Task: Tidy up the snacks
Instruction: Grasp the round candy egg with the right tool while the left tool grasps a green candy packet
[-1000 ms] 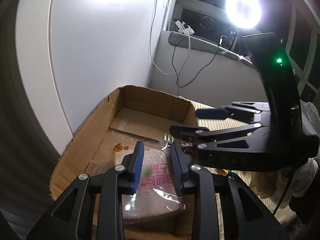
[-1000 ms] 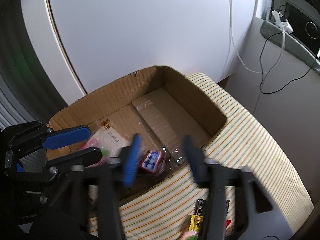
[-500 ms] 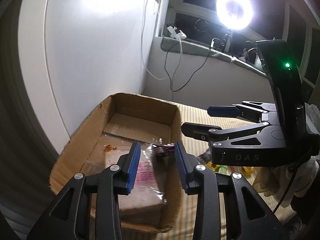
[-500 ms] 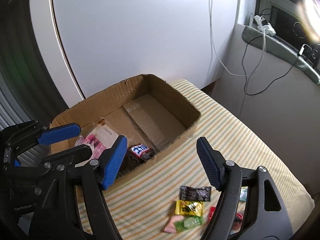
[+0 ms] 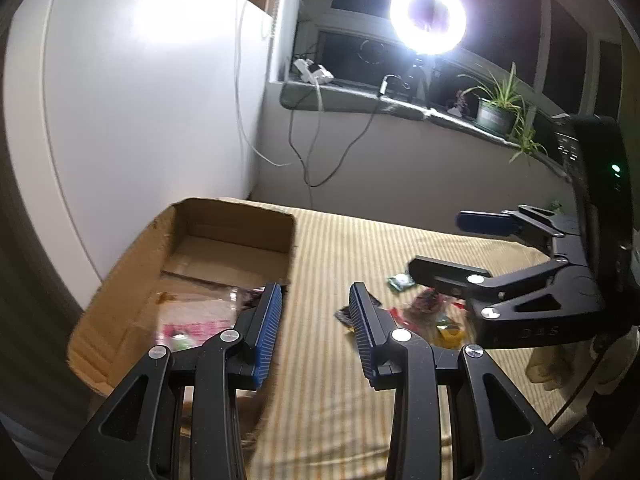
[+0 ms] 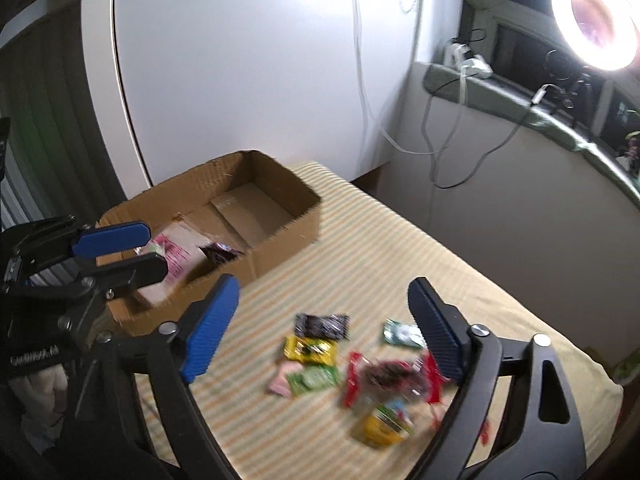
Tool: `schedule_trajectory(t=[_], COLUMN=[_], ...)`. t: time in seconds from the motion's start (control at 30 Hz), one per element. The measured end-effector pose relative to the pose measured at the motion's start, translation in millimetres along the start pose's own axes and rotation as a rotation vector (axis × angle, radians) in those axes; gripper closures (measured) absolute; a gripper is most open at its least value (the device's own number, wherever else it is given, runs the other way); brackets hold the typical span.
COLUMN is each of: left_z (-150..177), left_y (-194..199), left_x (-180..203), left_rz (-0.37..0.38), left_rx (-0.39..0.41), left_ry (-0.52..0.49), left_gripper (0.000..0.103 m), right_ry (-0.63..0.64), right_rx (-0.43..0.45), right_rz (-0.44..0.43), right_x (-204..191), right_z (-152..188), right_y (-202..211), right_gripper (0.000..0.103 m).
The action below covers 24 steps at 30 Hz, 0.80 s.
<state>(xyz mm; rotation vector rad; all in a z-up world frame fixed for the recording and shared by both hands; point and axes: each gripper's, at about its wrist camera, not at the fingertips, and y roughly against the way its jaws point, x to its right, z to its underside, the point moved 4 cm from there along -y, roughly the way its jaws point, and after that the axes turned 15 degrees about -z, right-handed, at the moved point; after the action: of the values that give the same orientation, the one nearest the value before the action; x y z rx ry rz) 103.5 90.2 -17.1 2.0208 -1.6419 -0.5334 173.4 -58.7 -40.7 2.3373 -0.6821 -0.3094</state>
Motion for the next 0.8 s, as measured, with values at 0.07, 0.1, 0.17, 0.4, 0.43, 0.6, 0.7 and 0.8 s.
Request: schedule_trajectory(t=[0.07, 0.1, 0.17, 0.4, 0.43, 0.6, 0.7, 0.8], left_z=[2, 3, 6, 28, 30, 44, 50, 53], left_y=[1, 1, -2, -11, -12, -21, -26, -31], left_x=[6, 10, 16, 36, 39, 51, 60, 70], left_rz=[0.013, 0.022, 0.036, 0.09, 0.095, 0.124, 0.139, 0.166], left_rx=[-0.003, -0.007, -0.018, -0.079, -0.087, -0.13, -0.148, -0.164], left_ry=[-0.003, -0.004, -0.006, -0.012, -0.012, -0.022, -0.045, -0.064], left_gripper=[0.069, 0.069, 0.069, 0.069, 0.069, 0.069, 0.069, 0.069], right_ry=[-0.014, -0.021, -0.039, -0.128, -0.145, -0.219, -0.256, -0.289], right_rx=[0.008, 0.007, 0.006, 0.006, 0.008, -0.001, -0.012, -0.027], right_rz=[0.024, 0.034, 0.057, 0.166, 0.177, 0.218, 0.226, 0.222], right_x=[7, 10, 19, 56, 60, 75, 81, 86], right_z=[12, 17, 29, 82, 88, 126, 147, 165], right_y=[13, 17, 28, 67, 71, 86, 91, 94], right_gripper=[0.013, 0.013, 0.01, 0.008, 0.008, 0.008, 0.008, 0.009])
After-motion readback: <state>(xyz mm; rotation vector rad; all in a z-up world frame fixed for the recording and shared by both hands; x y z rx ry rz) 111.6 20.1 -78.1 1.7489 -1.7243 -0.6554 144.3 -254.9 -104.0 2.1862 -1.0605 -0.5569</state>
